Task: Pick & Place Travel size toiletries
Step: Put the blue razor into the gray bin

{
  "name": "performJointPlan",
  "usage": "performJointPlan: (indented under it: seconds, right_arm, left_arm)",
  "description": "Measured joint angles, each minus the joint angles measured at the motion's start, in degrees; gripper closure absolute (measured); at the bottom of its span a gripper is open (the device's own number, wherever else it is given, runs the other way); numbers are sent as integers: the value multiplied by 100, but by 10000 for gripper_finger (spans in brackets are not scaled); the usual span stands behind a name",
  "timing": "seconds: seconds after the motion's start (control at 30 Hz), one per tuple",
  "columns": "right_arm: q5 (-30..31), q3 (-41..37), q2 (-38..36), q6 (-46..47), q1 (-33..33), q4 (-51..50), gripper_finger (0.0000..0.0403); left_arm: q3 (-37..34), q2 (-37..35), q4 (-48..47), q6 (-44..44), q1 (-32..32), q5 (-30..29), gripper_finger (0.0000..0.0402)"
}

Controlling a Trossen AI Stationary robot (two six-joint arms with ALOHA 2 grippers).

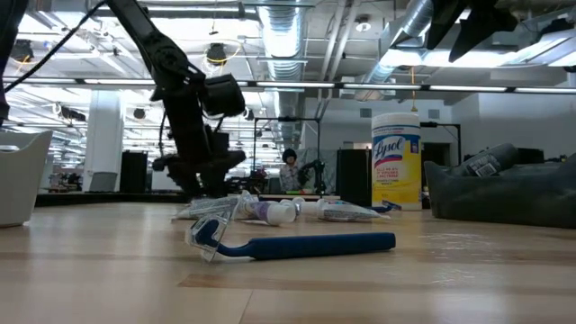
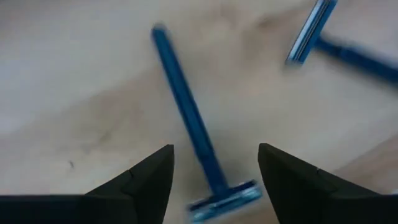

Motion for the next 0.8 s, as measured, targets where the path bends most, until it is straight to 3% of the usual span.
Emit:
performJointPlan:
  seconds: [0.23,0.53,0.67,0.8]
  right_arm:
    - [0,0,0,-111,0,2,149]
    - [2,0,0,-228,0,9,149]
    - [2,0,0,-228,0,15,149]
    - [4,0,0,-228,0,26,149]
  left_arm:
    - [22,291,63,-100,-4,135,229]
    - [-17,55,-8,-68,0,270,377]
    - [-17,-124,53,61,-7,439,377]
    - [-16,-733,116,332,-15,609,377]
